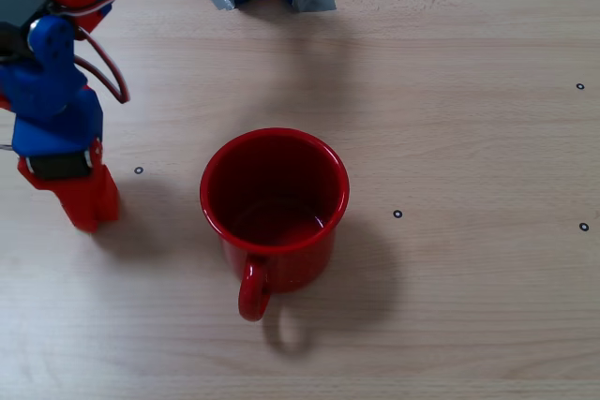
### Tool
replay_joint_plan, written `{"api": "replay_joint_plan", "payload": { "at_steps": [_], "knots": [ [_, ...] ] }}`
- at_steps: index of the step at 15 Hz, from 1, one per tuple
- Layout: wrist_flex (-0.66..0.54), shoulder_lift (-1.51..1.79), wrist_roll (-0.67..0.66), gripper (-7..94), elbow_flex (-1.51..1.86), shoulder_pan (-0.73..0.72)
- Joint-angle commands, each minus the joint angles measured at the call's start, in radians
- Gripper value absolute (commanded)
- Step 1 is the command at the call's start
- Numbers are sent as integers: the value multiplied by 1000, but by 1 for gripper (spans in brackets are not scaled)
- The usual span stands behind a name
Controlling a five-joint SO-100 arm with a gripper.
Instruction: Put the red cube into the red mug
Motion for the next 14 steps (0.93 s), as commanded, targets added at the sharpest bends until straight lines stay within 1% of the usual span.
{"api": "replay_joint_plan", "payload": {
  "at_steps": [1,2,6,11,13,14],
  "knots": [
    [-9,72,-32,1,-77,9],
    [-12,72,-43,0,-77,11],
    [-21,80,-38,0,-74,18],
    [44,221,0,0,-43,29],
    [60,287,52,0,-43,35],
    [63,334,117,0,-48,38]
  ]
}}
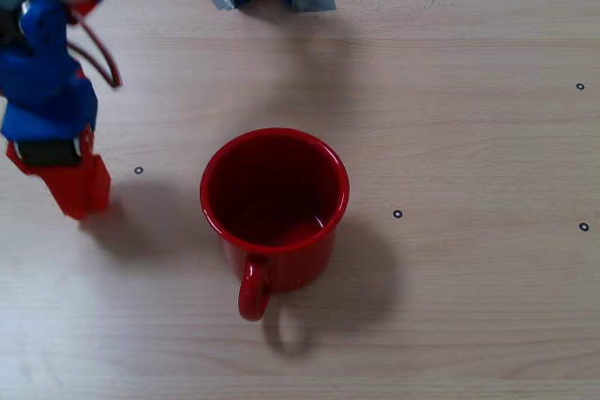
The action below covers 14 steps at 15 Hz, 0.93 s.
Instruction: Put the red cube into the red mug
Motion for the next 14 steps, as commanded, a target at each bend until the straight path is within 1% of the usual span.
{"api": "replay_joint_plan", "payload": {
  "at_steps": [1,3,4,6,8,12,14],
  "knots": [
    [17,304,107,0,-48,25],
    [67,434,209,0,-48,5],
    [94,495,232,0,-44,-11],
    [153,603,250,0,-46,-41],
    [238,699,270,0,-51,-81],
    [373,868,319,0,-41,-183],
    [380,963,330,0,49,-232]
  ]
}}
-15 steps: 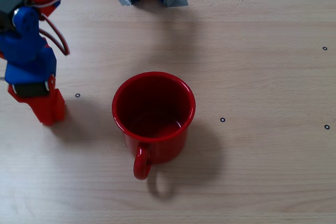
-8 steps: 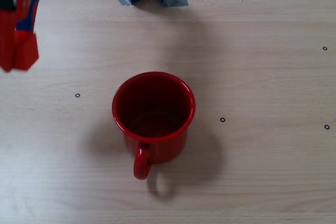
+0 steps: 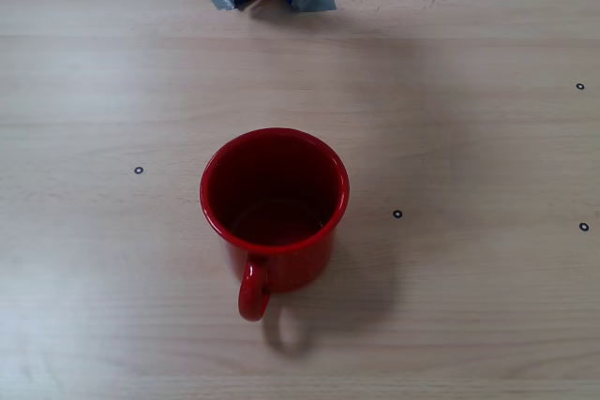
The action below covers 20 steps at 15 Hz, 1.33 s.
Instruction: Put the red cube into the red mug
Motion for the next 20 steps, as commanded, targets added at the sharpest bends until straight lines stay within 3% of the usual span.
{"api": "replay_joint_plan", "payload": {
  "at_steps": [1,6,15,20],
  "knots": [
    [55,130,20,0,48,-41],
    [-64,0,80,0,97,-195],
    [-272,-408,89,0,-17,-299],
    [-296,-476,91,0,5,-322]
  ]
}}
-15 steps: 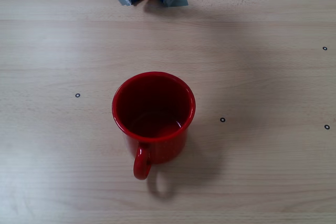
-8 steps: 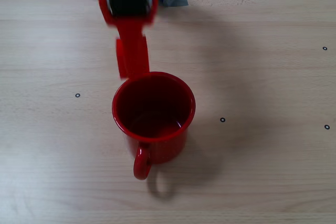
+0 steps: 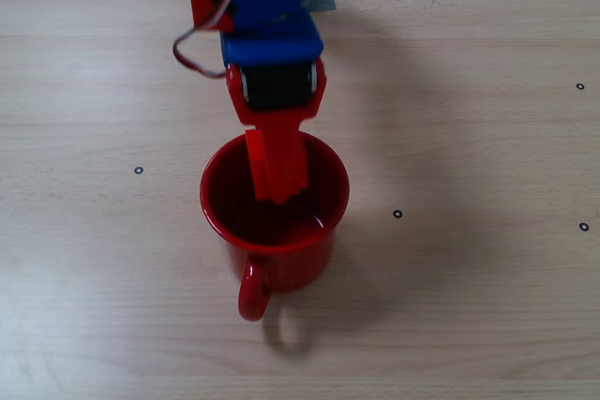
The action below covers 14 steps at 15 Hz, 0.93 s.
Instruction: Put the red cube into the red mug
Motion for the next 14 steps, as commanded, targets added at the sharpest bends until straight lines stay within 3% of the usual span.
{"api": "replay_joint_plan", "payload": {
  "at_steps": [1,3,4,5,10,14],
  "knots": [
    [-35,60,0,0,-32,-26],
    [-55,61,-14,0,-8,-15],
    [-55,61,-37,6,-6,-14],
    [-46,61,-46,18,-6,-14],
    [-25,69,-61,42,-5,-8],
    [-25,98,-78,43,-6,6]
  ]
}}
